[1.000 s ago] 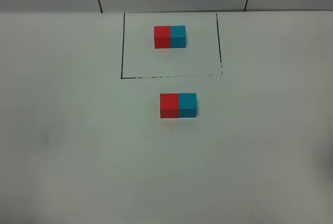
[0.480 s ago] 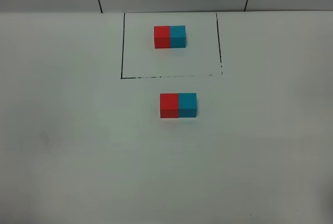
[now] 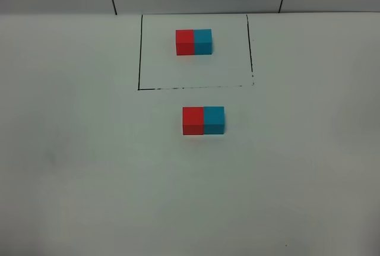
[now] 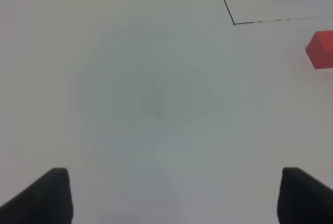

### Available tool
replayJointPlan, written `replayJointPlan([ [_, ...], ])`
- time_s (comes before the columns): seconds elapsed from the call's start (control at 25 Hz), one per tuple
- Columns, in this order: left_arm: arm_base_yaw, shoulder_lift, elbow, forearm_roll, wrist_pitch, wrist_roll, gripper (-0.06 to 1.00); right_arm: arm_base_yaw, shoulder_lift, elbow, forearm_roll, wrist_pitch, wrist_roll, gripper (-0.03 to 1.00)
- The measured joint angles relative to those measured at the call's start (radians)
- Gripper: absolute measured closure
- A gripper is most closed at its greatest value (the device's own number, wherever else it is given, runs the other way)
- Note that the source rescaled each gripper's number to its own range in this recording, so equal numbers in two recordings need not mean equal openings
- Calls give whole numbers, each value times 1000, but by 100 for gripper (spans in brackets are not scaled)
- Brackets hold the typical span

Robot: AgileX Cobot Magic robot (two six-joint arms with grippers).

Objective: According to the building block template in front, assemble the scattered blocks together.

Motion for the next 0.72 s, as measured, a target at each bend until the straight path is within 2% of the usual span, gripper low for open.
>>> replayJointPlan([
  [0.48, 0, 0, 0, 0, 0, 0, 5, 108, -193, 18, -10, 20, 35, 19],
  [0.72, 0, 0, 0, 0, 0, 0, 5, 118, -280, 18, -11, 20, 43, 19],
])
